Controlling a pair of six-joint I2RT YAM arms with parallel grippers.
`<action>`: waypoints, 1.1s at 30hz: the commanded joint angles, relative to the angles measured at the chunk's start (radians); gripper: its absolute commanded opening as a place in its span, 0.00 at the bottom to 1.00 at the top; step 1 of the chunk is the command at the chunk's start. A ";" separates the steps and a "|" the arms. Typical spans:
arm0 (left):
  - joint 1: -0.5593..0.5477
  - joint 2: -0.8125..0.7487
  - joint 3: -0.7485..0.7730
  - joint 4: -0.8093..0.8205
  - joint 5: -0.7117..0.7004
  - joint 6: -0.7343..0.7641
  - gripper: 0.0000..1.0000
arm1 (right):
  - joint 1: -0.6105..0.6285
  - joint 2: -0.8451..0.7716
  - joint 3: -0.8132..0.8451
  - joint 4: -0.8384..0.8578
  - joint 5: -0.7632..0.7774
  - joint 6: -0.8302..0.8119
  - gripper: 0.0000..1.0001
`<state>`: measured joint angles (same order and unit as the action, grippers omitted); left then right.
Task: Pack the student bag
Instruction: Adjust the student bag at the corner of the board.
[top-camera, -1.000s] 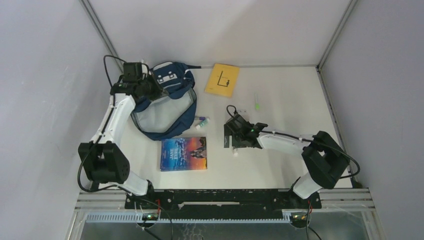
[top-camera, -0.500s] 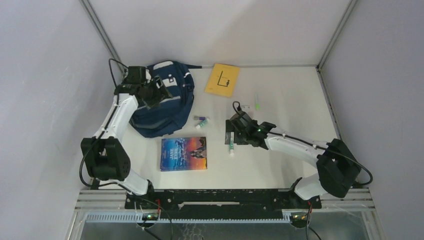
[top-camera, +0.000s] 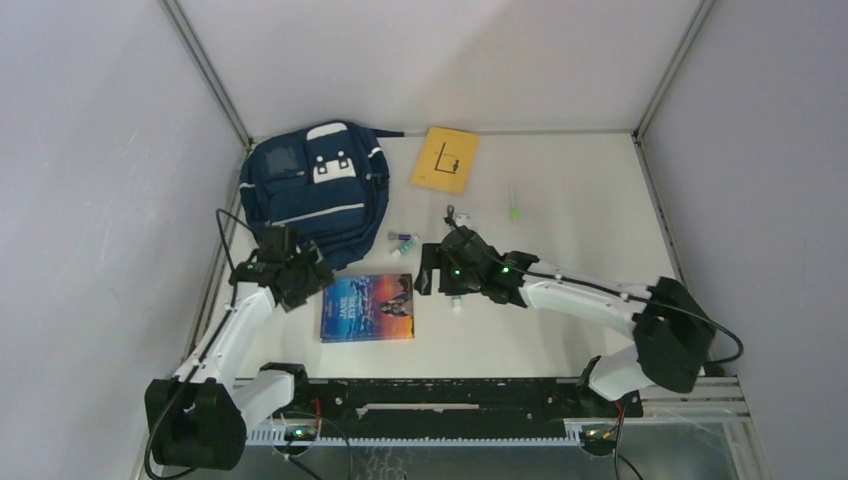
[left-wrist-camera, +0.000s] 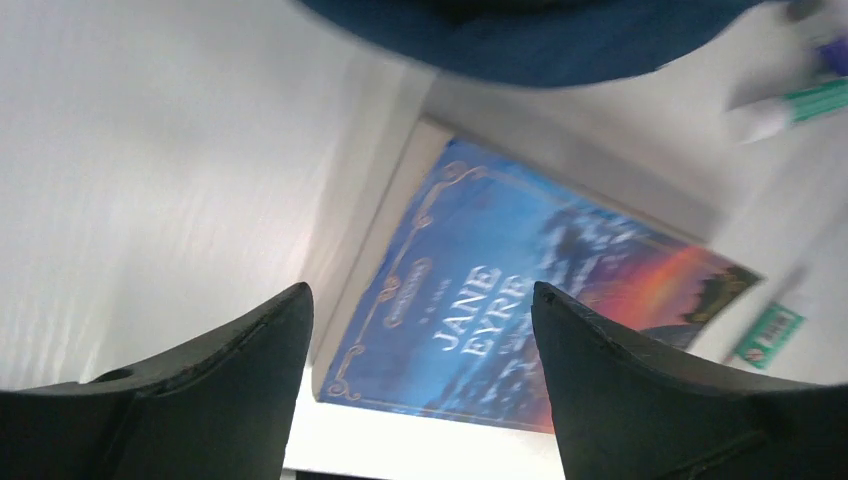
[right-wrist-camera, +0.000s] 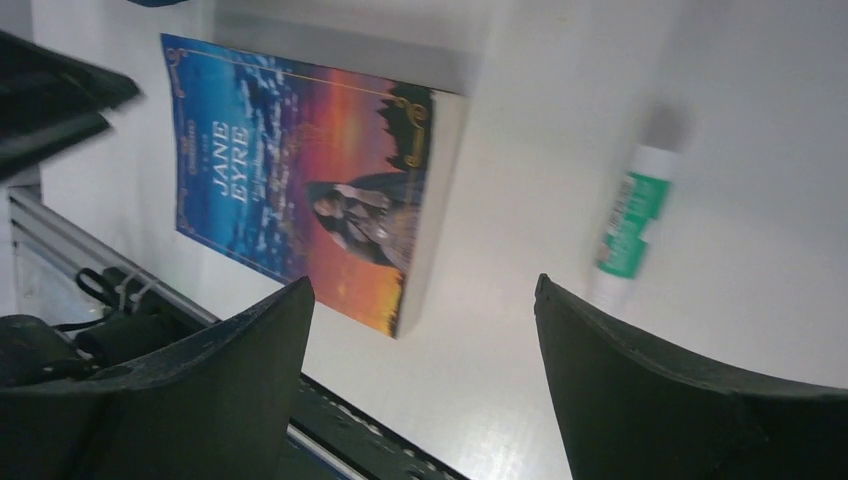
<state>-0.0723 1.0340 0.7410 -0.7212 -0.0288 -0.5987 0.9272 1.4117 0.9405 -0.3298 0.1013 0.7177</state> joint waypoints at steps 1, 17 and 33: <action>-0.006 -0.049 -0.116 0.089 -0.031 -0.097 0.84 | 0.013 0.120 0.075 0.145 -0.088 0.043 0.88; -0.015 0.028 -0.278 0.325 0.144 -0.167 0.74 | 0.034 0.394 0.097 0.300 -0.245 0.117 0.69; -0.058 0.007 -0.295 0.325 0.191 -0.159 0.67 | 0.058 0.341 0.114 0.355 -0.314 0.122 0.00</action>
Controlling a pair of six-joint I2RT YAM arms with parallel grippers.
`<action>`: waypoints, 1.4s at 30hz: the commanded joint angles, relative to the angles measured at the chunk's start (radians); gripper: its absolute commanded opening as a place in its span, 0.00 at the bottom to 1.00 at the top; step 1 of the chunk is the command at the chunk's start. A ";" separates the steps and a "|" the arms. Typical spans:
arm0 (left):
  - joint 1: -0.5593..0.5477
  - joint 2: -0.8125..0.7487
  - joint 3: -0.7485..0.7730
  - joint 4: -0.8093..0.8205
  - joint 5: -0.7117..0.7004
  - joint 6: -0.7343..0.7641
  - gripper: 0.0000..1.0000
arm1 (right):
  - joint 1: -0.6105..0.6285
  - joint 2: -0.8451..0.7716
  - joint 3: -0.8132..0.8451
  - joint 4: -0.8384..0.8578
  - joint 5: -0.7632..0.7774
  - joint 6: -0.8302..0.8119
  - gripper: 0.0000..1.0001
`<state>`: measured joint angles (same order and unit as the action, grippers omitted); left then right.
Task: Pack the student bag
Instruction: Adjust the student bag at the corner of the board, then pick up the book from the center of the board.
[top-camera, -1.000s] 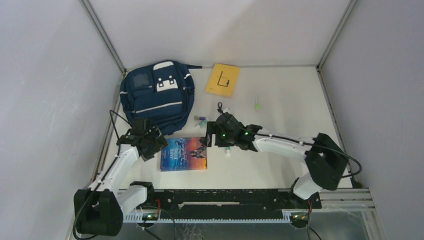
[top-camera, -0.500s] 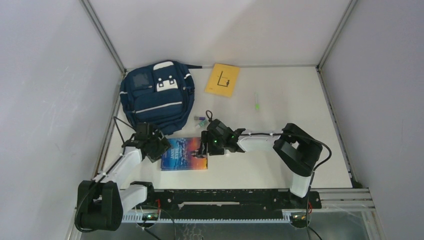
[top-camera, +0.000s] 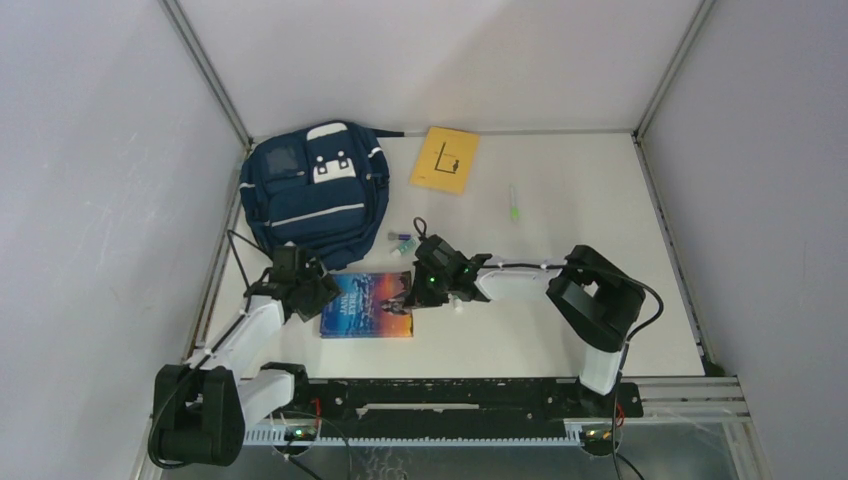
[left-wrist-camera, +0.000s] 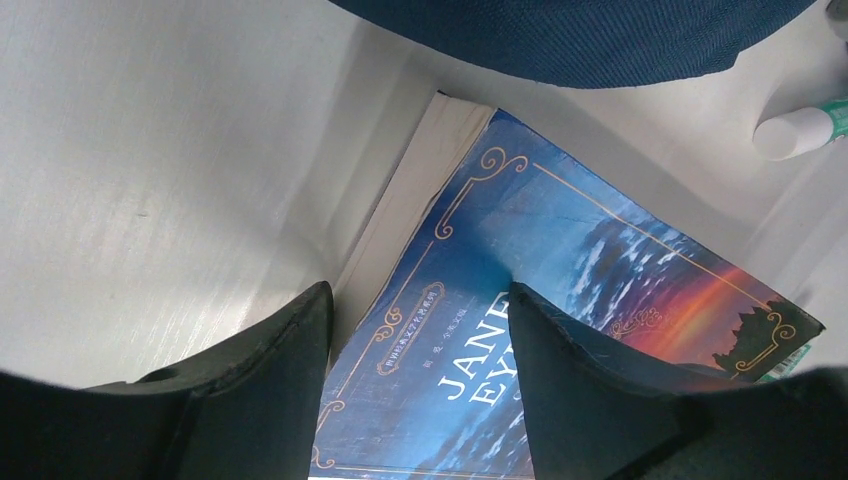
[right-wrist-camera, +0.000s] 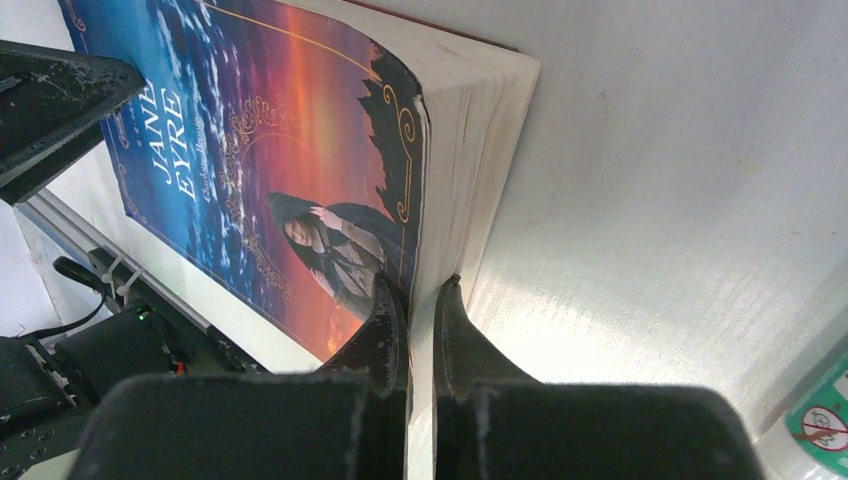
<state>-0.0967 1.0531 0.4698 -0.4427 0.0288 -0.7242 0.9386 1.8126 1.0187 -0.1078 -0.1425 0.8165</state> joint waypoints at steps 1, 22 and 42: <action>-0.034 -0.010 -0.026 0.044 0.132 -0.034 0.67 | 0.053 -0.073 0.037 0.130 -0.067 0.021 0.00; -0.036 -0.069 0.127 -0.100 0.154 0.073 0.84 | 0.120 -0.326 -0.053 0.017 0.098 0.057 0.00; -0.066 -0.458 0.085 -0.492 0.189 -0.231 0.98 | 0.006 -0.406 -0.154 0.166 -0.011 0.333 0.00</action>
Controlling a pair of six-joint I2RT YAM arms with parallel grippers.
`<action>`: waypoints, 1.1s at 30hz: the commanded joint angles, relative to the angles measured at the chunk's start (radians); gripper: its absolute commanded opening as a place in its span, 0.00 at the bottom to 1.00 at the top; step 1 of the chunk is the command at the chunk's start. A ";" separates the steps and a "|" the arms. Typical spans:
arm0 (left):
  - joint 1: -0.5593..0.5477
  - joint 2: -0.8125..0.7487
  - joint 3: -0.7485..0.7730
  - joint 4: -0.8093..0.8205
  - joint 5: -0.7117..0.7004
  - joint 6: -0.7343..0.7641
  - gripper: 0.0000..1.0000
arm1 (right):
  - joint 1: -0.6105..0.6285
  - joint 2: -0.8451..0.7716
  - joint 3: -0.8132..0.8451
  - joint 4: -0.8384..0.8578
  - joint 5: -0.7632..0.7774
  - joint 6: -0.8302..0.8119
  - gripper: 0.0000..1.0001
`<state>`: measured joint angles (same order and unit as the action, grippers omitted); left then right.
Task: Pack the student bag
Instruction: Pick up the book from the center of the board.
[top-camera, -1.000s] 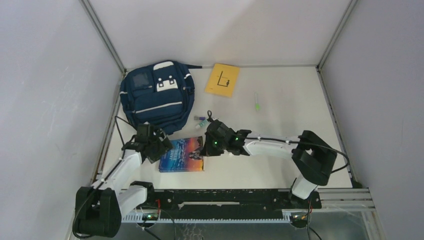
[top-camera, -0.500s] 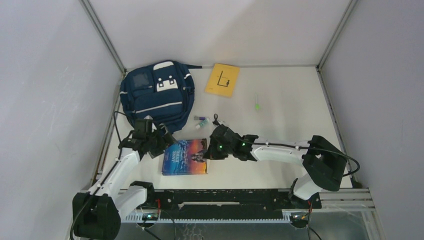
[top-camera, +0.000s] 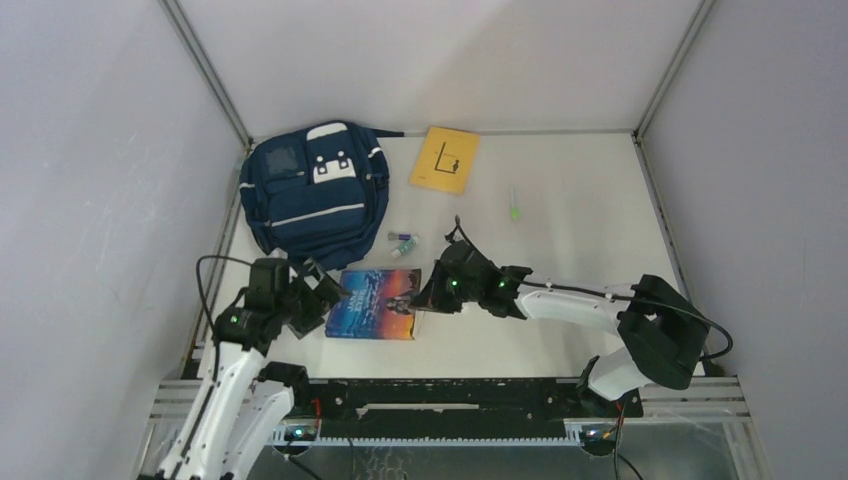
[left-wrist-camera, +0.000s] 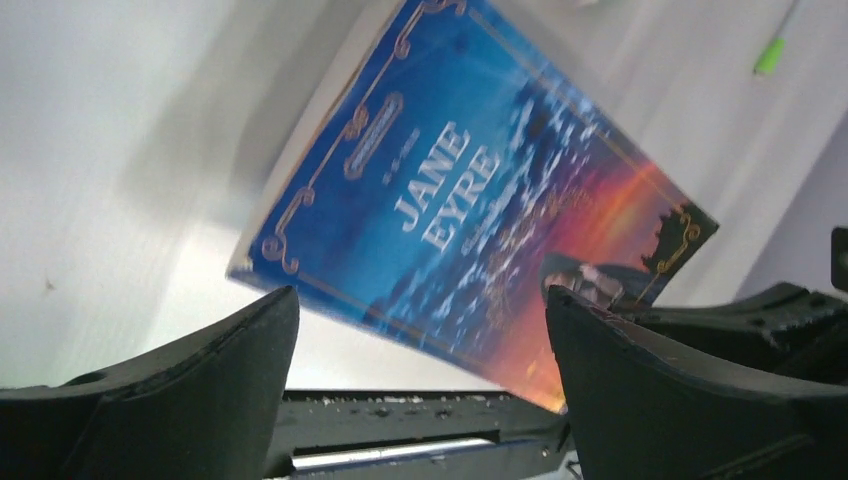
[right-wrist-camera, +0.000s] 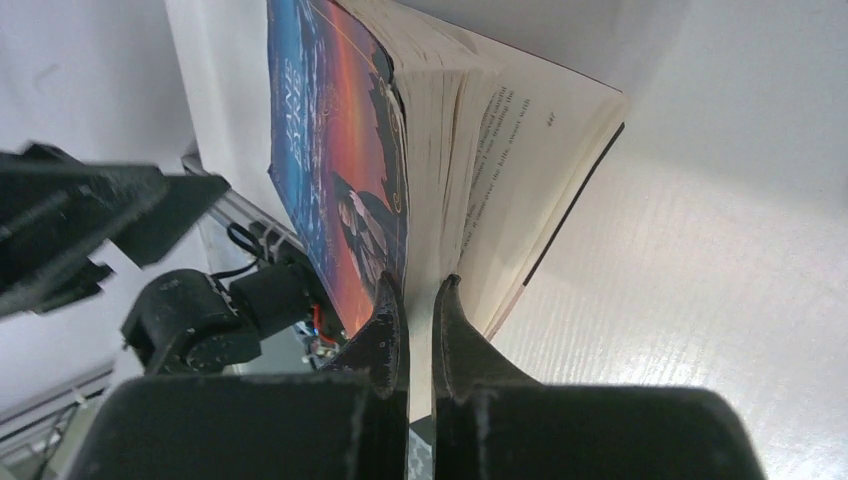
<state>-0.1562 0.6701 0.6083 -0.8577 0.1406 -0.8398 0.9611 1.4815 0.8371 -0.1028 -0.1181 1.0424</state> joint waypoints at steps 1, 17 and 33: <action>-0.007 -0.087 -0.071 -0.066 0.108 -0.134 0.98 | -0.021 -0.072 0.028 0.170 -0.049 0.117 0.00; -0.009 -0.144 -0.237 0.075 0.201 -0.343 1.00 | -0.045 -0.025 0.046 0.263 -0.131 0.183 0.00; -0.009 -0.160 -0.338 0.328 0.053 -0.456 0.26 | -0.033 0.005 0.020 0.252 -0.178 0.180 0.00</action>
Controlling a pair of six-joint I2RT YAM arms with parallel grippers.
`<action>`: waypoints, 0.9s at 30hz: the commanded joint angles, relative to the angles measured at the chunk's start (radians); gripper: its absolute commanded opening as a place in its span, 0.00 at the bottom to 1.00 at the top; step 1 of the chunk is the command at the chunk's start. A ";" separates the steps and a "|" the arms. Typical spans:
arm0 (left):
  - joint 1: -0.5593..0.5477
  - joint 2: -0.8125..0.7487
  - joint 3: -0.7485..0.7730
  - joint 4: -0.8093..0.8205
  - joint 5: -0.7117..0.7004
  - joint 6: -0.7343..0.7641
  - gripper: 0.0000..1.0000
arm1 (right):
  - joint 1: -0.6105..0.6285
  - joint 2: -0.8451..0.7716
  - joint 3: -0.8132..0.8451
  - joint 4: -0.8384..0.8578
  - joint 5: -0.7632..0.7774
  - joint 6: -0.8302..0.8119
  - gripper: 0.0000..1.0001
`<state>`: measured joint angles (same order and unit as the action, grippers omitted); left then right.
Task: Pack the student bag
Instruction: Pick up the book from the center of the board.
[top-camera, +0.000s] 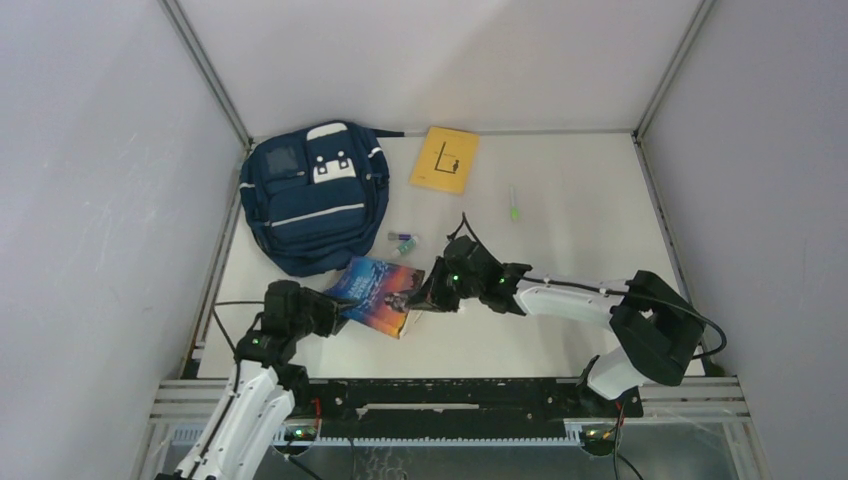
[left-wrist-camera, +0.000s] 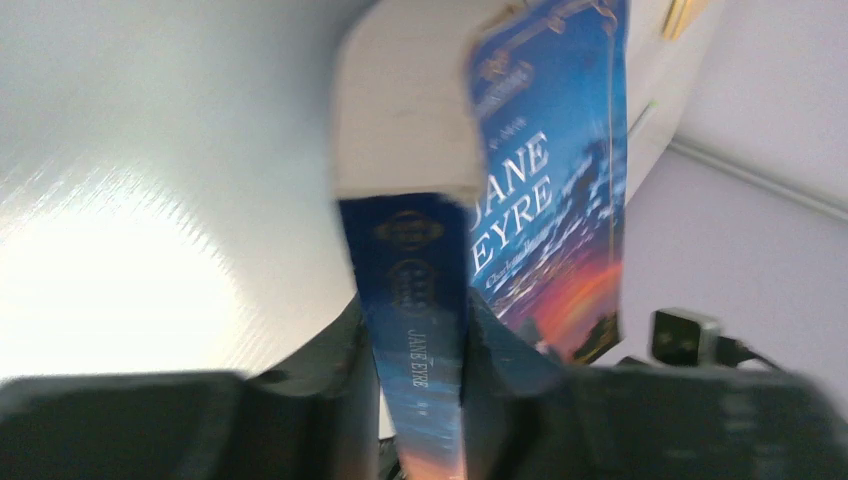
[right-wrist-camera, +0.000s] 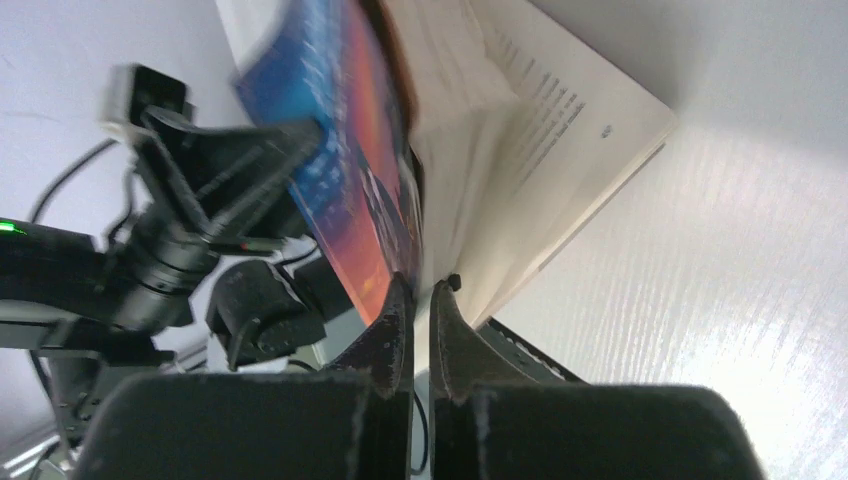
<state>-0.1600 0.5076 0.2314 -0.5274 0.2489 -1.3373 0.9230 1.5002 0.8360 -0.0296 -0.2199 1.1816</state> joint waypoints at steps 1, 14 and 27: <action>-0.006 -0.006 0.058 -0.031 -0.074 0.053 0.18 | 0.006 -0.014 0.015 0.186 -0.078 0.041 0.00; -0.006 -0.042 0.439 -0.216 -0.175 0.410 0.00 | -0.026 -0.138 -0.030 0.205 -0.117 -0.092 1.00; -0.006 0.122 0.721 0.084 0.508 0.681 0.00 | -0.243 -0.293 -0.081 0.308 -0.498 -0.255 1.00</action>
<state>-0.1616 0.6125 0.8310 -0.6704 0.4400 -0.7067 0.7044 1.2152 0.7544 0.1913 -0.5167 1.0092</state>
